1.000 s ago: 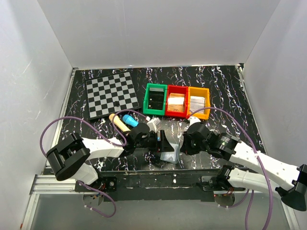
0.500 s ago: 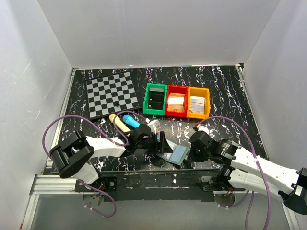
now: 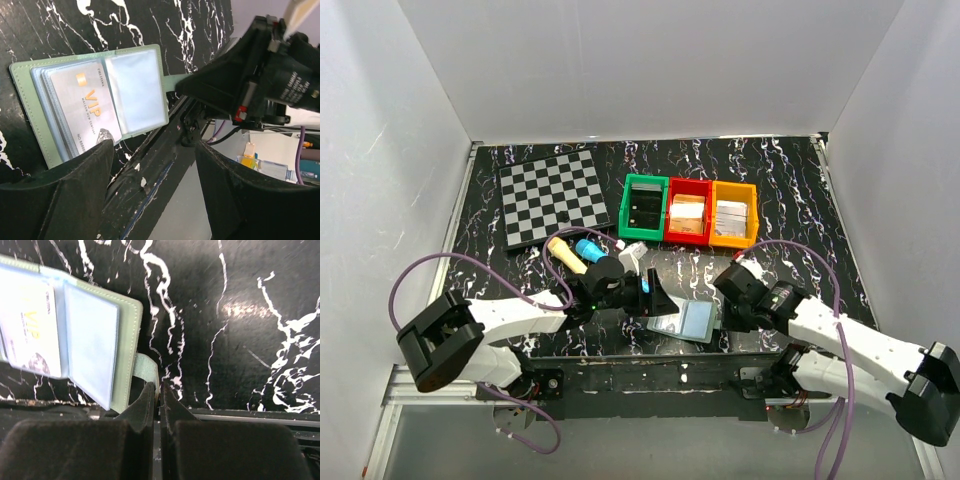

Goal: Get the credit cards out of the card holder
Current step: Remove the credit card from the card holder.

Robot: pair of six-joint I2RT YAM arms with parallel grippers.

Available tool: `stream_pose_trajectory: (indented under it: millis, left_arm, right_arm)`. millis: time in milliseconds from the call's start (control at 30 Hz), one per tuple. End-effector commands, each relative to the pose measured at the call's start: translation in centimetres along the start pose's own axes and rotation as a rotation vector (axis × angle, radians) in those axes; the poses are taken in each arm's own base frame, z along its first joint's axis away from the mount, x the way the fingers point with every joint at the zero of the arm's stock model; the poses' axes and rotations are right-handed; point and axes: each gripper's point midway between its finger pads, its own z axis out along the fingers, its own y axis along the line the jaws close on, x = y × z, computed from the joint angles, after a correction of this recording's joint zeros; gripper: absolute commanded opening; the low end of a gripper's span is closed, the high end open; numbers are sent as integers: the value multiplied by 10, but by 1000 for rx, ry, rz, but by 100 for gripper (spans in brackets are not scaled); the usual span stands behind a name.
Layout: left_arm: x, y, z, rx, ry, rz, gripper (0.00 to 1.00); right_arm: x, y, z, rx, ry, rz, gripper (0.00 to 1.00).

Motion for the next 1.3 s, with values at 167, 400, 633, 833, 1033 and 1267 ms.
stream_pose_trajectory:
  millis: [167,400,633,833,1033,1267]
  left_arm:
    - [-1,1,-9,-15,-17,38,65]
    - [1,3,-11,-21,-19,39,66]
    - [2,4,-12,-28,-17,40,66]
    - [0,2,-13,-27,-24,41,65]
    - [-3,2,-14,-31,-36,48,66]
    - [-4,3,-8,-26,-33,54,65]
  right_arm:
    - [-35,8,9,-15,-15,7,1]
    - [-25,8,14,-24,31,12,5]
    - [-28,4,-1,-30,-3,31,51]
    - [-39,0,-24,-27,-50,37,55]
    - [-64,30,-65,-194,-143,-39,55]
    - [-45,110,-68,-609,-10,-176,32]
